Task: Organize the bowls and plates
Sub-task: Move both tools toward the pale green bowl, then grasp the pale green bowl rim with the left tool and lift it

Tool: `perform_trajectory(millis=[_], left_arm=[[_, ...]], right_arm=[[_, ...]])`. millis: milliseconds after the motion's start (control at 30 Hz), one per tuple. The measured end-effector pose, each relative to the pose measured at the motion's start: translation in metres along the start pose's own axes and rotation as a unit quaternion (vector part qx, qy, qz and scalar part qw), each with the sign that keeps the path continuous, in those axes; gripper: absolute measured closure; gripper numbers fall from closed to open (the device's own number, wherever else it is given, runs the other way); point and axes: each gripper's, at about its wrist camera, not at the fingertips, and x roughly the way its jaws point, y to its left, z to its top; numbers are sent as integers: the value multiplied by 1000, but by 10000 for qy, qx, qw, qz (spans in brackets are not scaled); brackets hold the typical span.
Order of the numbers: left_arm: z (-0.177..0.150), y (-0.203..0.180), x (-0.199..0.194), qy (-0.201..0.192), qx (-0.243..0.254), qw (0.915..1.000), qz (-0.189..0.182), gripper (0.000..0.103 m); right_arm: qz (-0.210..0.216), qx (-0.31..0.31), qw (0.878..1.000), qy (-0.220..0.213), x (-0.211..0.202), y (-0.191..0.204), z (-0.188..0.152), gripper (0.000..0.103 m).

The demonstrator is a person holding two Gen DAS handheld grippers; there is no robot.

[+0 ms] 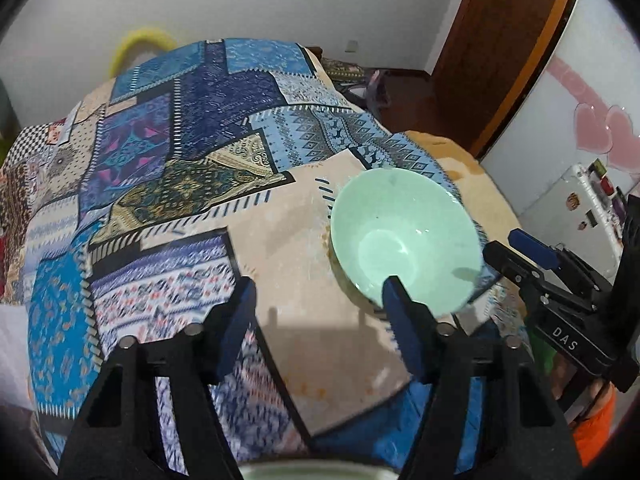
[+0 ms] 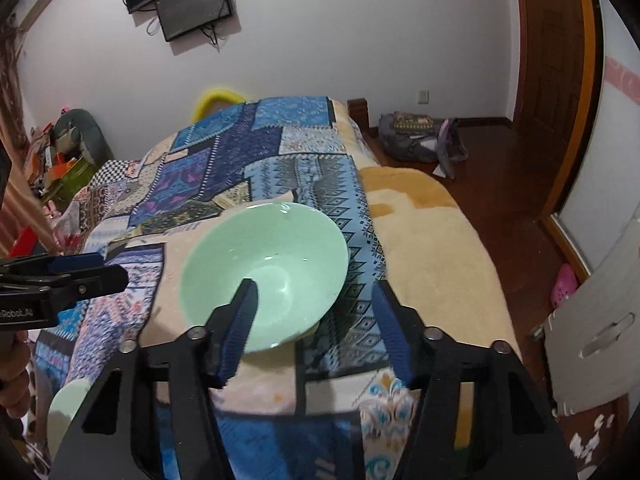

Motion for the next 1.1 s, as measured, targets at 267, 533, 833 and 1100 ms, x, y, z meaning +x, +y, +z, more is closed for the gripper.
perform_trajectory(millis=[267,533,833,1100], left_arm=[[11,0,43,221,38,9997,-60,51],[21,3,85,629,-225,9973,-321,73],[20,-7,96,717,-221,9959,-499,93],[9,-8,71,679,-227,9964,-451,93]], right_arm=[[185,421,9979,457,46,-25,5,76],[327,524,9964,585,56,-25,1,91],[278,457,9967,605,59,-22,6,90],[345,438,9968,569,48,-15,6,90]])
